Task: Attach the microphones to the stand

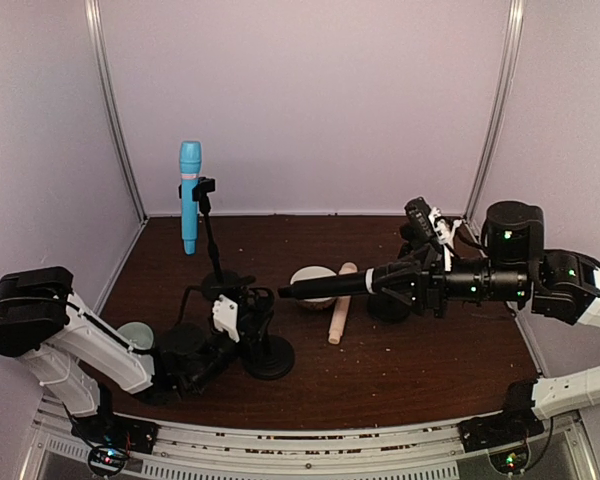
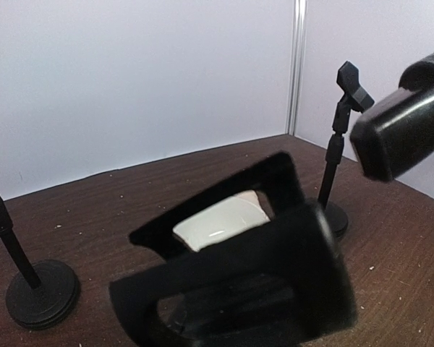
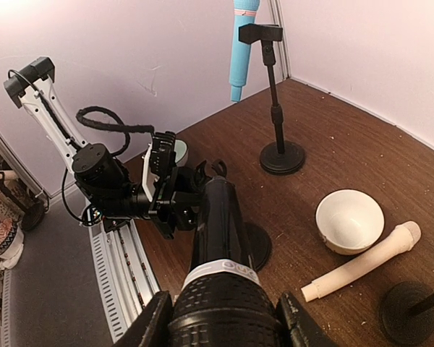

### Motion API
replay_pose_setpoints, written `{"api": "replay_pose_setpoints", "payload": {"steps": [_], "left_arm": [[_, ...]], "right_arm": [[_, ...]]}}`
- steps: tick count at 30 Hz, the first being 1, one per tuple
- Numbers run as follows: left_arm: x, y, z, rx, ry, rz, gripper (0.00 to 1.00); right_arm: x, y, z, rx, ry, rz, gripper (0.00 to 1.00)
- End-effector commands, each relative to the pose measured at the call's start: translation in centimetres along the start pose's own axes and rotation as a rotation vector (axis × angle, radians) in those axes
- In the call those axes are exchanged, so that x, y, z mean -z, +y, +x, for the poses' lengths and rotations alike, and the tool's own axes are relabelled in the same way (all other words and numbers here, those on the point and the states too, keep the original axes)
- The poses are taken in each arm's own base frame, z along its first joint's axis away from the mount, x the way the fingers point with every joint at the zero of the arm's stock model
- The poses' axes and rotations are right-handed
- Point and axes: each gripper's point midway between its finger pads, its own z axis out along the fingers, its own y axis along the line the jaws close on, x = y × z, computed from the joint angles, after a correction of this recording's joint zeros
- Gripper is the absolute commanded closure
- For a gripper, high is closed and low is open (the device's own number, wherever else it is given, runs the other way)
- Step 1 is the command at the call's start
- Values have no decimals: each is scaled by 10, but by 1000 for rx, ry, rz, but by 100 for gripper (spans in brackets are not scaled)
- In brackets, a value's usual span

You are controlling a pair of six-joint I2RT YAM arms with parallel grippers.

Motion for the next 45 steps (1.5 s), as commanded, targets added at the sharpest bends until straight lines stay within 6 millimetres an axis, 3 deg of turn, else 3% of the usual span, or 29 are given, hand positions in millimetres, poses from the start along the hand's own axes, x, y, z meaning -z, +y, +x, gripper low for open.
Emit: {"api": "replay_pose_setpoints", "payload": {"steps": [1,16,22,30,45], "left_arm": [[-4,-15,-17,54,-50,56,100],[-10,-21,-15,40,-4,60,100],[-10,-23,-15,49,5,70,100],[-9,-26,-16,39,-4,89,100],[-8,-34,-22,47,-25,121,100]], "right_arm": [[3,13,-20,42,-48,-45,100],[-20,13,-14,101,11,-7,100],[-26,26,-12,223,68,-2,100],[-36,39,6,380,190,-56,100],[-68,40,34,216,246,-55,100]]}}
